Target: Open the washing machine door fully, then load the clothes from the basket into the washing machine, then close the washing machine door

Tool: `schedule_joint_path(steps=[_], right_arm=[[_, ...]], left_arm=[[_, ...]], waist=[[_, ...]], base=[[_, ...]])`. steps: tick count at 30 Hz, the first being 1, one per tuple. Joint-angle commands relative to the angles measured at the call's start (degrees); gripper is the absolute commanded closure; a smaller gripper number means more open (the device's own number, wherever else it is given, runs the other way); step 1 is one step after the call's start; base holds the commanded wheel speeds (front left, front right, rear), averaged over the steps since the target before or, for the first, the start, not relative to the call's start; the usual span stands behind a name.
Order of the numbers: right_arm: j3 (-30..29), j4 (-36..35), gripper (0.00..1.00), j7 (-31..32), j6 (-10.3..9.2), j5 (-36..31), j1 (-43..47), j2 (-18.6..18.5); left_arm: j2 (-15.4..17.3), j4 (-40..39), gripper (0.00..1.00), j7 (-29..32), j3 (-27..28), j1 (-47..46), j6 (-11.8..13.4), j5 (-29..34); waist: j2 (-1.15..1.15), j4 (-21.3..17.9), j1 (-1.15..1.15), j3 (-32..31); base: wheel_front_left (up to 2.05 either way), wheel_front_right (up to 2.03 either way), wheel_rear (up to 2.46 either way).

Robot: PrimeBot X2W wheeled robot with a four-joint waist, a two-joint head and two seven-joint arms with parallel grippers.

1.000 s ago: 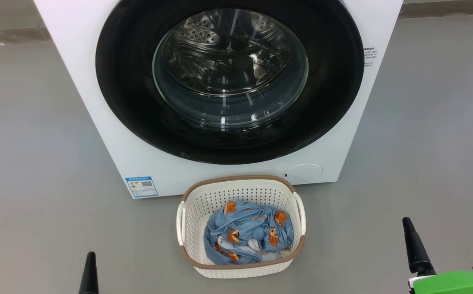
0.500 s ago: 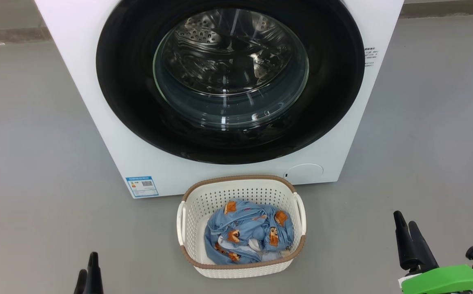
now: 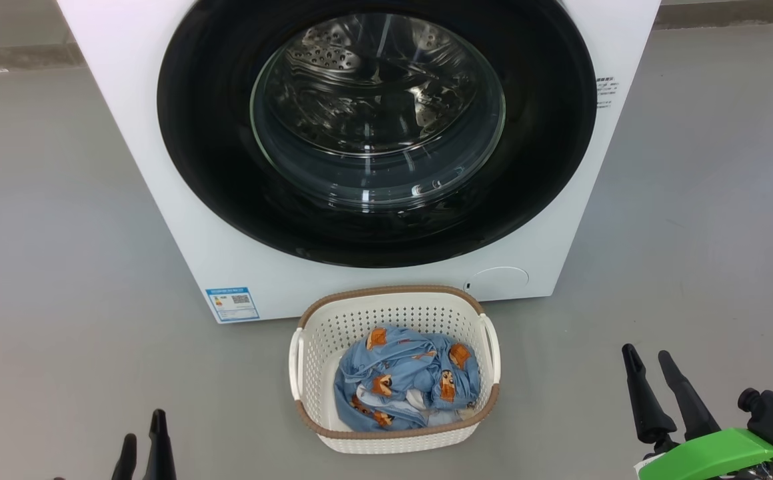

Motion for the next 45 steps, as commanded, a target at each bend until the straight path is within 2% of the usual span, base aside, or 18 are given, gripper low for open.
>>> schedule_joint_path(steps=[1,13,28,36,45], right_arm=[[1.4,-1.8,0.0,-0.8,-0.05,-1.4,-1.8,-0.9],[3.6,-1.6,0.0,-3.0,-0.05,-11.5,-1.7,-2.2],[3.6,-0.2,0.0,-5.5,-0.06,-21.7,-1.3,-3.6],[3.3,0.4,0.0,-6.7,-0.06,-26.7,-1.2,-4.3],[2.6,1.3,0.0,-6.7,-0.06,-26.6,-1.6,-4.3]], left_arm=[[1.0,-1.2,0.0,-0.8,1.4,-2.3,-0.5,1.4],[1.2,-2.0,0.0,-3.0,1.9,-1.9,-0.5,17.9],[1.6,-1.0,0.0,-5.5,1.2,-1.1,-0.6,32.0],[2.3,-0.6,0.0,-6.7,0.7,-0.5,-0.7,37.2],[2.4,-0.7,0.0,-6.7,0.7,-0.2,-0.7,37.3]], waist=[[0.0,0.0,0.0,0.0],[0.0,0.0,0.0,0.1],[0.0,0.1,0.0,-0.1],[0.0,0.1,0.0,-0.2],[0.0,0.2,0.0,0.0]], base=[[0.0,0.0,0.0],[0.0,0.0,0.0],[0.0,0.0,0.0],[0.0,0.0,0.0],[0.0,0.0,0.0]])
